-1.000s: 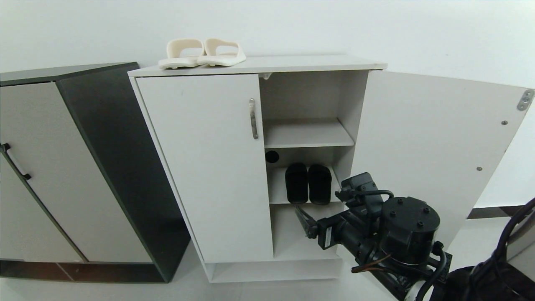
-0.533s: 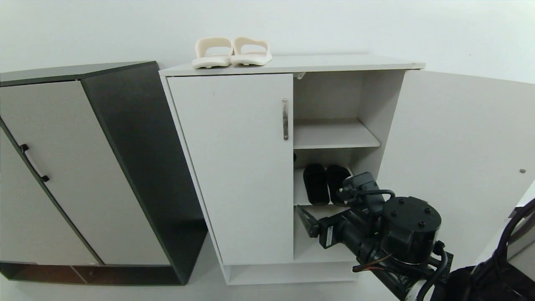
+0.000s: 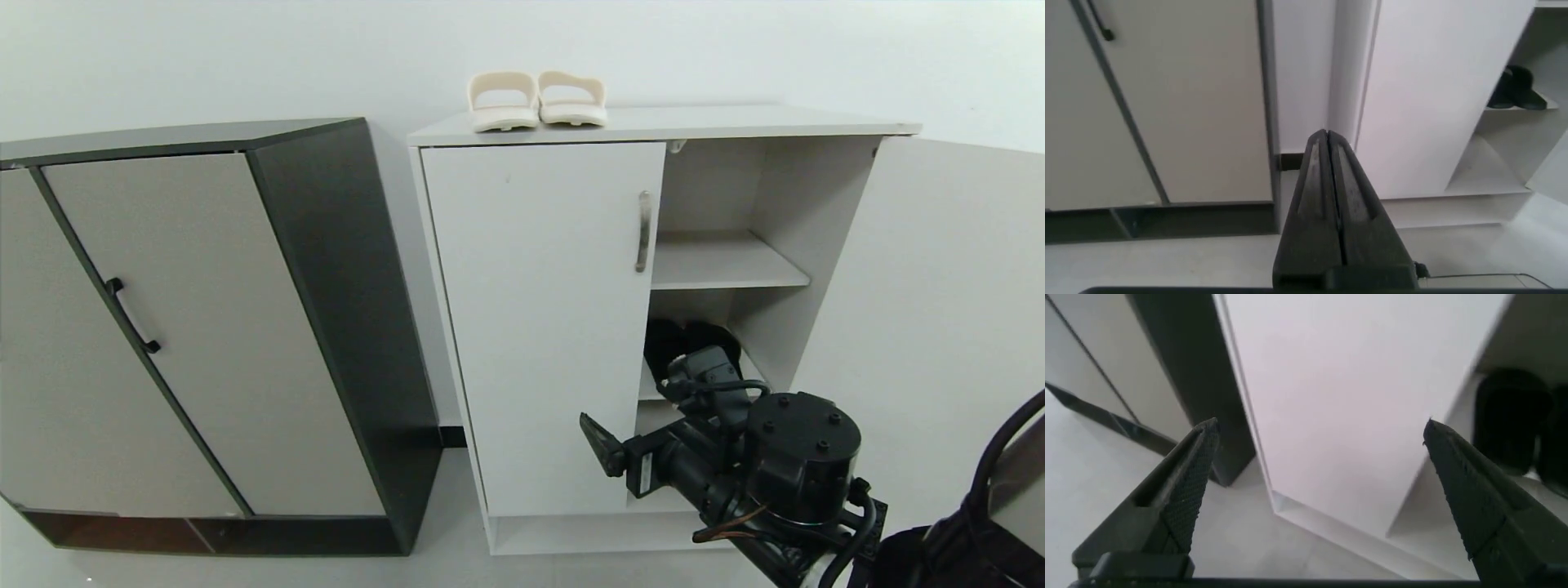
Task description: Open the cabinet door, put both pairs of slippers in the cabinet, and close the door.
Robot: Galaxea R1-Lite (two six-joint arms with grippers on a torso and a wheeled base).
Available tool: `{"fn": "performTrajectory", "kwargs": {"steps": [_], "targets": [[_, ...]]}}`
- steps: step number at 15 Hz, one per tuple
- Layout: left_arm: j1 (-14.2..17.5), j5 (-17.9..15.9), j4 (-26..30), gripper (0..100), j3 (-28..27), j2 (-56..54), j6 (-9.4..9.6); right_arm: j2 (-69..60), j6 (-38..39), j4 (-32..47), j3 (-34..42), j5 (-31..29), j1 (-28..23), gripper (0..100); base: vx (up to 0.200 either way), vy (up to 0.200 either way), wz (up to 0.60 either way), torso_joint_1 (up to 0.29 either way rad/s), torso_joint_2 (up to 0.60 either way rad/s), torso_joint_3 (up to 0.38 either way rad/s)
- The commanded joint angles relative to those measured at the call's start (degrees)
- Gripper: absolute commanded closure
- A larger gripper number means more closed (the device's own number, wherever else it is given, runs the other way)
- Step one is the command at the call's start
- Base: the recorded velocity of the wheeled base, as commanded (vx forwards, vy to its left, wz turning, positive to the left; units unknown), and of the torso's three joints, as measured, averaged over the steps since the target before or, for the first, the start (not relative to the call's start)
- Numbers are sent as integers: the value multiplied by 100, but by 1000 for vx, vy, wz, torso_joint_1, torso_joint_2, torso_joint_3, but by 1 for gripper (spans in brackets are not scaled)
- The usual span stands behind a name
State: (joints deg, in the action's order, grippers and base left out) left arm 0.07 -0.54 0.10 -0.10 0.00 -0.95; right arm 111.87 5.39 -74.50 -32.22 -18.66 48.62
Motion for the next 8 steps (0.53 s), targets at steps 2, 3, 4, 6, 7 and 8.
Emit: {"fn": "performTrajectory", "kwargs": {"steps": [2, 3, 4, 6, 7, 8], "targets": [[10, 1, -10, 100, 1, 9, -2, 28, -3, 5, 32, 21, -1, 0, 0, 200, 0, -2, -2, 5], [1, 1, -1, 100, 1, 9, -2, 28, -11, 5, 58, 21, -1, 0, 0, 0, 0, 0, 0, 0], [1, 1, -1, 100, 1, 9, -10, 28, -11, 5, 67, 21, -1, 0, 0, 0, 0, 0, 0, 0], [10, 1, -1, 100, 1, 9, -10, 80, -38, 5, 67, 21, -89, 0, 0, 0, 0, 0, 0, 0], [1, 1, -1, 100, 1, 9, -10, 124, -38, -12, 93, 21, -142, 0, 0, 0, 0, 0, 0, 0], [1, 1, -10, 100, 1, 9, -10, 133, -55, -56, 137, 38, -168, 0, 0, 0, 0, 0, 0, 0]]}}
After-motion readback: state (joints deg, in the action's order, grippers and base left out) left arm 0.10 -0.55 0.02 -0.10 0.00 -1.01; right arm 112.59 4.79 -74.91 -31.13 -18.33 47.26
